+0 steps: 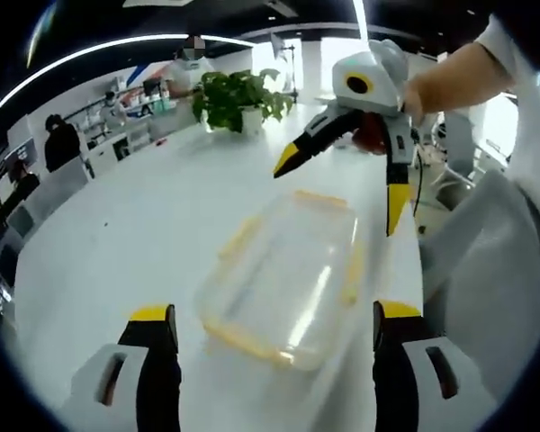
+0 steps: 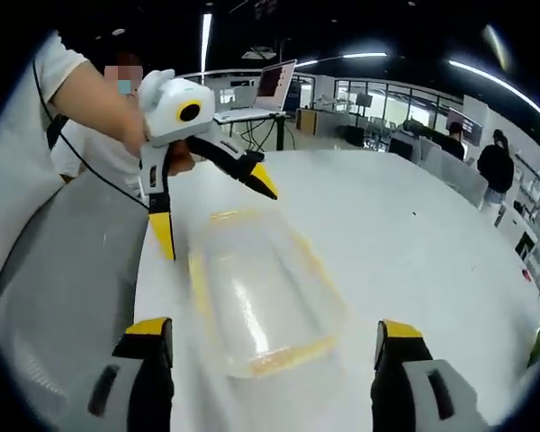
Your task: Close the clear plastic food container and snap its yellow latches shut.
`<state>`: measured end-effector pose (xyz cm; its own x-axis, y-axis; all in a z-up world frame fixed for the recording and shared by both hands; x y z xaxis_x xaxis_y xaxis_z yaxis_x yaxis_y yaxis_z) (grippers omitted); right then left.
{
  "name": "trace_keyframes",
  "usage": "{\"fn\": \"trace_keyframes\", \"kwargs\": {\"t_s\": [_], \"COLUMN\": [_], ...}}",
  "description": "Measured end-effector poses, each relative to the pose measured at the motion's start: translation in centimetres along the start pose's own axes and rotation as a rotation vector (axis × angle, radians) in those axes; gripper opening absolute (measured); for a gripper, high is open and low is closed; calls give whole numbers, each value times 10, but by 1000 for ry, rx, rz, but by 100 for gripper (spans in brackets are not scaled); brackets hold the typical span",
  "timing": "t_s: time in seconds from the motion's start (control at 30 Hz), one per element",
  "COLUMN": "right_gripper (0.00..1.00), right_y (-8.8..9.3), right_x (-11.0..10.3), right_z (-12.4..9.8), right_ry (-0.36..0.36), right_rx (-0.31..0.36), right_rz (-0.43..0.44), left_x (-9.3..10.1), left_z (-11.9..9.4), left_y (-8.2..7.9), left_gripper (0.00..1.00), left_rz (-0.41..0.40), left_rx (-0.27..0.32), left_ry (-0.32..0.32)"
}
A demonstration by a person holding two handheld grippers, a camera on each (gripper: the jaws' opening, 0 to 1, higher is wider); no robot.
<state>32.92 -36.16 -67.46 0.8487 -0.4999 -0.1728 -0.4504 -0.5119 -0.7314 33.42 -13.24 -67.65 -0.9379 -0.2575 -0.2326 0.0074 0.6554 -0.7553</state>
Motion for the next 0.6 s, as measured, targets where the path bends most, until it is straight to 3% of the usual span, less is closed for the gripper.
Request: {"fn": "trace_keyframes", "kwargs": {"t_s": [0.1, 0.33, 0.6], "right_gripper": [86, 78, 77], "right_y": [2, -2, -3], "right_x": [0, -1, -2], "right_z": [1, 5, 11], "right_ry": [5, 2, 8], "right_rx": [-7, -7, -24], "right_rz": [-25, -43, -51], "left_x": [-1, 0, -1], "left_z": [1, 2, 6], "left_y": [1, 6, 5], "left_gripper": [80, 79, 77], "left_rz": [14, 11, 15], "left_rx": [-12, -26, -30], "left_ry": [6, 6, 10]}}
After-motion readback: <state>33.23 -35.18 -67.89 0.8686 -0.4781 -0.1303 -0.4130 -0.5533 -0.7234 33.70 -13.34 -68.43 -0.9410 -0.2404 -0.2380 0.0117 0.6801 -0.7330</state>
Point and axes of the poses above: the point that each gripper's makers call its tool centre point, and the gripper's own axes: z roughly forward along the fingers, x roughly to its right, y roughly out of its underside, the point moved 9 cm from there along -z, roughly backward along the fingers, and after that the axes turned 14 degrees about z, right-handed, at the moved point
